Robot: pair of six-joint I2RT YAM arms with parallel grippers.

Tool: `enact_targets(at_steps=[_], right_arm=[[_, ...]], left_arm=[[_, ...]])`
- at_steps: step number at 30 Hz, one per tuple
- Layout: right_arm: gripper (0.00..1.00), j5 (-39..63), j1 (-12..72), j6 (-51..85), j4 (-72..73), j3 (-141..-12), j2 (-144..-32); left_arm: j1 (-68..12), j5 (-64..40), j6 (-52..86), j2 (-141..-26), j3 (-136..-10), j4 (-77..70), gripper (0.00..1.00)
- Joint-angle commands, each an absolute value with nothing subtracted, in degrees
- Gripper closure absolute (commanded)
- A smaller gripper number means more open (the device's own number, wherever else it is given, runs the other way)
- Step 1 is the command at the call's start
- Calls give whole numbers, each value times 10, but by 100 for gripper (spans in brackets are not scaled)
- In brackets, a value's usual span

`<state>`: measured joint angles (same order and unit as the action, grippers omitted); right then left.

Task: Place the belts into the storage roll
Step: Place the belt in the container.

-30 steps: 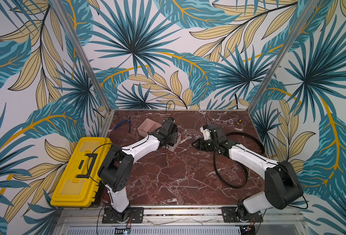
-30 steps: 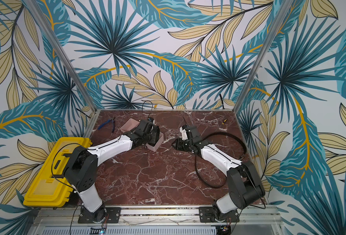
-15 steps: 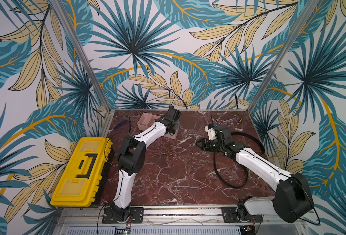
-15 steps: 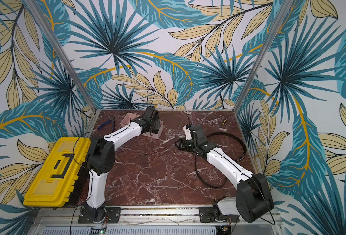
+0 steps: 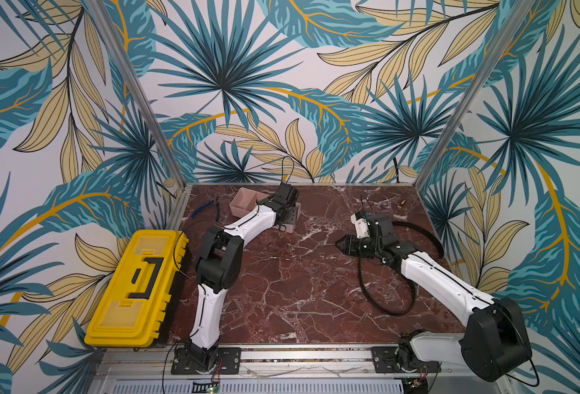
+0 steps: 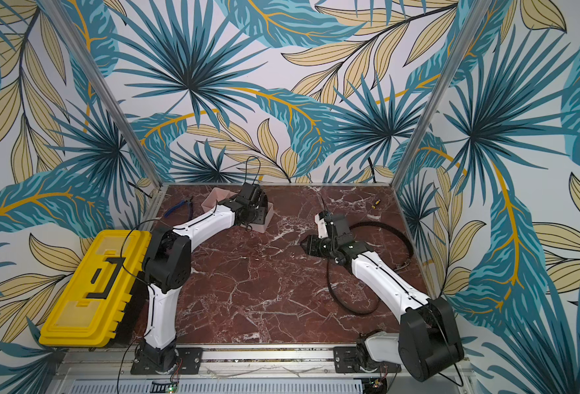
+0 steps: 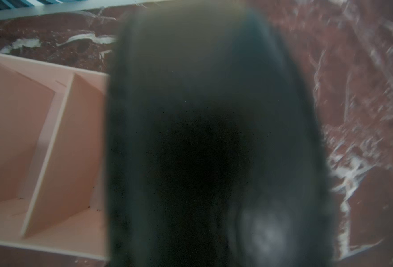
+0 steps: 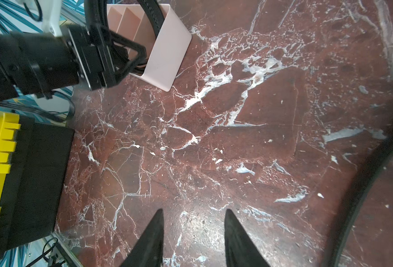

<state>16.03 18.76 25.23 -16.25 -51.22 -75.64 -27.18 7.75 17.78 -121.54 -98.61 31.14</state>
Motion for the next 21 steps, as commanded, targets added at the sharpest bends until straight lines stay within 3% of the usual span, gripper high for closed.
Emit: enact_targets(at_steps=[1,9,13,16,18,21], right_arm=[[55,146,180,242,-180,-510,-743],[45,103,147,225,-224,-536,-736],[34,54,117,205,-325,-592,-774],[31,10,113,194,-398,-635,-816],[23,-2,113,204,-436,-661,-844],[23,10,113,201,-489,-687,-886]], left_arm=[[-268,81,174,-1197,-998,334,24],[-264,139,170,-1119,-1006,335,1],[-253,136,173,-1051,-990,339,0],[-248,118,181,-1001,-966,339,0],[-248,98,196,-969,-944,339,0],[-253,38,224,-931,-902,339,1]])
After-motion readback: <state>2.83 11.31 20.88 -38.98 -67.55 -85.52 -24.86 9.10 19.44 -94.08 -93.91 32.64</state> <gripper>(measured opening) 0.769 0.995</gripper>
